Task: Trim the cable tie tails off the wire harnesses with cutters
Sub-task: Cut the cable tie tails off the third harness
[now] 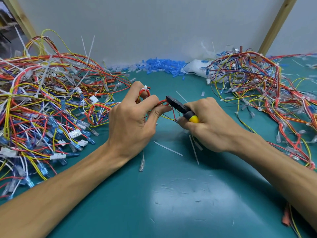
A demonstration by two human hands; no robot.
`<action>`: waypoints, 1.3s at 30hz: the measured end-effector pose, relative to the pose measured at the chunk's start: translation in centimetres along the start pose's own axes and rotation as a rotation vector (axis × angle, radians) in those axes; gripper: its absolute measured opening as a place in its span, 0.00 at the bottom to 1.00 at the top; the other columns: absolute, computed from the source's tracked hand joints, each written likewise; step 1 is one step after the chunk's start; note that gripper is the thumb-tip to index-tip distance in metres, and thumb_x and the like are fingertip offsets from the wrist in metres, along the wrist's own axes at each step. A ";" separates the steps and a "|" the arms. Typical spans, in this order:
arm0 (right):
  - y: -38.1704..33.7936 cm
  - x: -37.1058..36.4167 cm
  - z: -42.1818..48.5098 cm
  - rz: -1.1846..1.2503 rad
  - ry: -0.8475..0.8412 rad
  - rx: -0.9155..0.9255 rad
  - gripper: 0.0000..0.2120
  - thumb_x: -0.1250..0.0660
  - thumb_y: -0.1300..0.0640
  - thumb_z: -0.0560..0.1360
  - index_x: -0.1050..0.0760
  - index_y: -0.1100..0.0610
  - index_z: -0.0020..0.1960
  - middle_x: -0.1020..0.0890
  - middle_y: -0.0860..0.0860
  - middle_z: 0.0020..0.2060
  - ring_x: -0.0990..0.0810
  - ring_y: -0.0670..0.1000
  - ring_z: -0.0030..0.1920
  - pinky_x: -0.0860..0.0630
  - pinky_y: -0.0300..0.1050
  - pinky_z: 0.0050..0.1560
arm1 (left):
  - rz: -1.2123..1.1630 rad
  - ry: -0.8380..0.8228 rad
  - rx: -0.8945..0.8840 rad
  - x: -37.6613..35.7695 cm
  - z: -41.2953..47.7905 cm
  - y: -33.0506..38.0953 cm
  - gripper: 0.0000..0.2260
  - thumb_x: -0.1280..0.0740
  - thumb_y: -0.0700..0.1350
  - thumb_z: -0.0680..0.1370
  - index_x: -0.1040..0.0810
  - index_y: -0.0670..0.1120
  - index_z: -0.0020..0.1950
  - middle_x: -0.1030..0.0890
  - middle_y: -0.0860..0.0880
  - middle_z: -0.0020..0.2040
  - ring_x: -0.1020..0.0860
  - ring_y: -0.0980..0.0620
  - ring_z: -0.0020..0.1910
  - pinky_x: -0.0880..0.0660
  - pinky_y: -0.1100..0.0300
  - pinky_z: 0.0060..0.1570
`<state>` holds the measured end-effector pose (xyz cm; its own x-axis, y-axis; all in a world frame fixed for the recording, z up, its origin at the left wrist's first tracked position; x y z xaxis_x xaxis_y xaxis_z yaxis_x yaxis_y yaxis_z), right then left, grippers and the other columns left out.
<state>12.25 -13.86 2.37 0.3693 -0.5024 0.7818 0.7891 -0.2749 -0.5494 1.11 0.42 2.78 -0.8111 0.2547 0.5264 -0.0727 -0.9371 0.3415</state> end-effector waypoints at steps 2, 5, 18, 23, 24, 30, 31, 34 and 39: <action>-0.2 0.3 0.0 0.072 0.066 -0.024 0.20 0.33 0.51 0.76 0.39 0.56 0.32 0.39 0.46 0.25 0.42 0.48 0.29 0.42 0.43 0.28 | -0.039 0.009 0.029 0.0 0.1 -0.2 0.18 0.32 0.58 0.83 0.26 0.49 0.38 0.34 0.51 0.43 0.35 0.49 0.35 0.36 0.52 0.29; -0.2 1.1 0.2 0.212 0.177 -0.067 0.20 0.33 0.49 0.75 0.32 0.61 0.33 0.36 0.47 0.26 0.40 0.46 0.29 0.41 0.45 0.31 | -0.063 -0.002 0.076 0.0 0.2 -0.7 0.18 0.30 0.57 0.82 0.23 0.47 0.39 0.32 0.49 0.43 0.33 0.48 0.36 0.33 0.50 0.31; -0.5 1.9 0.0 0.544 0.224 -0.067 0.07 0.28 0.62 0.77 0.18 0.61 0.40 0.28 0.41 0.23 0.33 0.43 0.27 0.37 0.33 0.31 | -0.182 -0.083 0.151 -0.1 0.3 -0.8 0.15 0.39 0.57 0.85 0.33 0.57 0.39 0.34 0.52 0.42 0.30 0.50 0.38 0.32 0.44 0.38; -1.2 1.3 -0.2 0.379 0.219 -0.006 0.07 0.32 0.57 0.74 0.17 0.58 0.40 0.21 0.49 0.29 0.27 0.47 0.30 0.33 0.41 0.33 | -0.326 -0.078 0.288 -0.4 0.1 -2.0 0.20 0.39 0.52 0.86 0.18 0.42 0.42 0.30 0.48 0.43 0.25 0.41 0.37 0.26 0.41 0.39; -1.4 1.1 -0.3 0.348 0.215 0.012 0.07 0.32 0.57 0.75 0.17 0.57 0.41 0.20 0.53 0.30 0.26 0.51 0.31 0.32 0.45 0.33 | -0.327 -0.065 0.296 -0.4 0.1 -2.2 0.19 0.38 0.51 0.86 0.17 0.42 0.42 0.30 0.49 0.42 0.25 0.41 0.37 0.25 0.40 0.39; -1.4 0.5 -0.3 0.368 0.222 -0.013 0.05 0.30 0.57 0.74 0.17 0.57 0.42 0.18 0.52 0.32 0.24 0.53 0.32 0.28 0.48 0.34 | -0.360 -0.046 0.313 -0.3 0.3 -2.3 0.12 0.37 0.44 0.83 0.17 0.44 0.43 0.29 0.51 0.42 0.22 0.44 0.34 0.25 0.43 0.37; -1.2 0.6 -0.2 0.445 0.241 -0.043 0.05 0.30 0.57 0.73 0.17 0.57 0.42 0.19 0.48 0.30 0.26 0.49 0.30 0.31 0.44 0.32 | -0.401 -0.067 0.314 -0.3 0.2 -2.4 0.10 0.37 0.40 0.80 0.17 0.45 0.47 0.27 0.51 0.45 0.21 0.45 0.33 0.25 0.45 0.36; -0.4 1.5 0.1 0.615 0.312 -0.088 0.03 0.31 0.61 0.71 0.19 0.58 0.41 0.25 0.40 0.25 0.32 0.42 0.26 0.36 0.35 0.30 | -0.447 -0.107 0.304 -0.2 0.3 -2.1 0.21 0.38 0.34 0.68 0.19 0.48 0.57 0.26 0.49 0.53 0.18 0.44 0.44 0.23 0.51 0.43; 0.7 3.0 0.1 0.592 0.481 -0.186 0.05 0.31 0.58 0.68 0.20 0.60 0.38 0.29 0.43 0.23 0.33 0.49 0.26 0.36 0.40 0.31 | -0.244 -0.166 0.071 0.5 1.0 -1.3 0.26 0.39 0.33 0.57 0.21 0.44 0.53 0.30 0.44 0.56 0.28 0.47 0.57 0.27 0.49 0.59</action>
<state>13.91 -15.47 4.36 0.4161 -0.8964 0.1526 0.4166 0.0387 -0.9083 1.37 2.00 3.34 -0.6685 0.5111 0.5403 -0.2083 -0.8260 0.5237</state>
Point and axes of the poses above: each hand's wrist, its own z-axis towards the middle knuckle, its own x-axis out of the back of the hand, y = z × x, the point moved 5 cm from there along z, towards the middle knuckle
